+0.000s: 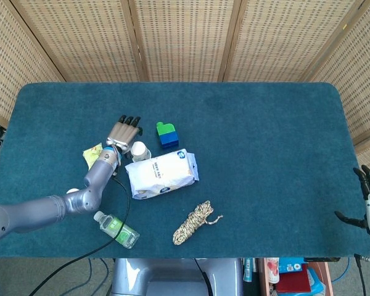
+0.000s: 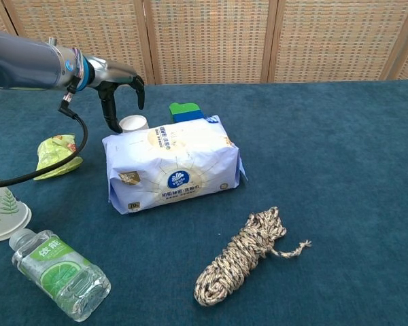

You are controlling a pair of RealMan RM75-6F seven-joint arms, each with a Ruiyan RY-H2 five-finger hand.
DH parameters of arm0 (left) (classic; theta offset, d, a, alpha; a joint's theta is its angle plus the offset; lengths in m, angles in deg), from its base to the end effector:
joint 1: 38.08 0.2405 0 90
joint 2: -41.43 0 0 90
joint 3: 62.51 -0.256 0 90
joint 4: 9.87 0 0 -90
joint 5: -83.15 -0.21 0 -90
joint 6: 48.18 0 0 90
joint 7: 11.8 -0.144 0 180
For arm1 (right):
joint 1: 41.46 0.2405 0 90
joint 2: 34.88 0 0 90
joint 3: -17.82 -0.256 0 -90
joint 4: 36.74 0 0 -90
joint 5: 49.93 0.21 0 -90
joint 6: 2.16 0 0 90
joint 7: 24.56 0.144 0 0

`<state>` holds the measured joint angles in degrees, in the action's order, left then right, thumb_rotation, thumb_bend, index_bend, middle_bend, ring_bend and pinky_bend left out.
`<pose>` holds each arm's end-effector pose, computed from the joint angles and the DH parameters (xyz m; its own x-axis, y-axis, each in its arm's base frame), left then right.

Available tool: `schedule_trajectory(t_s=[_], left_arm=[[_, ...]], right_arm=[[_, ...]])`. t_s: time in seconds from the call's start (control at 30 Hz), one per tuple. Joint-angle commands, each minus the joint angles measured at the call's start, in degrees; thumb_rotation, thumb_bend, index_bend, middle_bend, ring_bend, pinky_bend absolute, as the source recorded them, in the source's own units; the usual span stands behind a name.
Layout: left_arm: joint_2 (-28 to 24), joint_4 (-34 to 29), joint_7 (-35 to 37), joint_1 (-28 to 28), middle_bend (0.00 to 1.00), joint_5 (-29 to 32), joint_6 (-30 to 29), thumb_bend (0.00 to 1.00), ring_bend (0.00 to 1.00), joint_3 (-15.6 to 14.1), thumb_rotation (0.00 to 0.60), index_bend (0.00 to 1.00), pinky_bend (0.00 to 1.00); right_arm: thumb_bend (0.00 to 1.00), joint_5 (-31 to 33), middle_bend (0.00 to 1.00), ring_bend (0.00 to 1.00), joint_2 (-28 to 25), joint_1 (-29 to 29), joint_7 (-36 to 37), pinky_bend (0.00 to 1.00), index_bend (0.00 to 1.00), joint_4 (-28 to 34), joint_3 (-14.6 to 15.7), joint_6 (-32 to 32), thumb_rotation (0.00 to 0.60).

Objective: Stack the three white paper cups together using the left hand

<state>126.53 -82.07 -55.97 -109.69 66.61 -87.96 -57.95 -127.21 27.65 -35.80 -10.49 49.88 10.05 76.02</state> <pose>-0.0993 0.4518 0.0036 0.7012 0.3616 0.6144 0.7105 -0.2840 -0.6438 -0.3486 -0.2037 0.1873 0.2500 0.0161 0.9681 -0.9591 0.1412 0.2453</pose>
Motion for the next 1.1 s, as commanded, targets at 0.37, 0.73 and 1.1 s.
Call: schedule_trajectory(t_s=[0.37,0.73,1.1], left_arm=[[2.64,2.62,1.04,-1.38,0.00,0.25,0.77,0.22,0.00,-1.28,0.600,0.57,0.00],[-4.02,-5.73,3.77,-0.03,0.00,-3.50,-3.19,0.22,0.00,-0.43,0.600,0.57,0.00],[-24.35,-29.18,9.71,6.87,0.00,-15.20,-11.25,0.22,0.00,0.29,0.600,0.58,0.00]], right_arm=[[0.00,0.25,0.00,0.00,-0.04,-0.39,1.96,0.00,0.00,-0.73,-0.67,0.88,0.600],[0.00,0.33,0.00,0.00,-0.15,-0.56,1.78,0.00,0.00,-0.62,-0.73,1.03,0.600],[0.00,-0.92,0.00,0.00,0.03,-0.76,-1.72,0.00,0.00,1.08,-0.30,2.52,0.600]])
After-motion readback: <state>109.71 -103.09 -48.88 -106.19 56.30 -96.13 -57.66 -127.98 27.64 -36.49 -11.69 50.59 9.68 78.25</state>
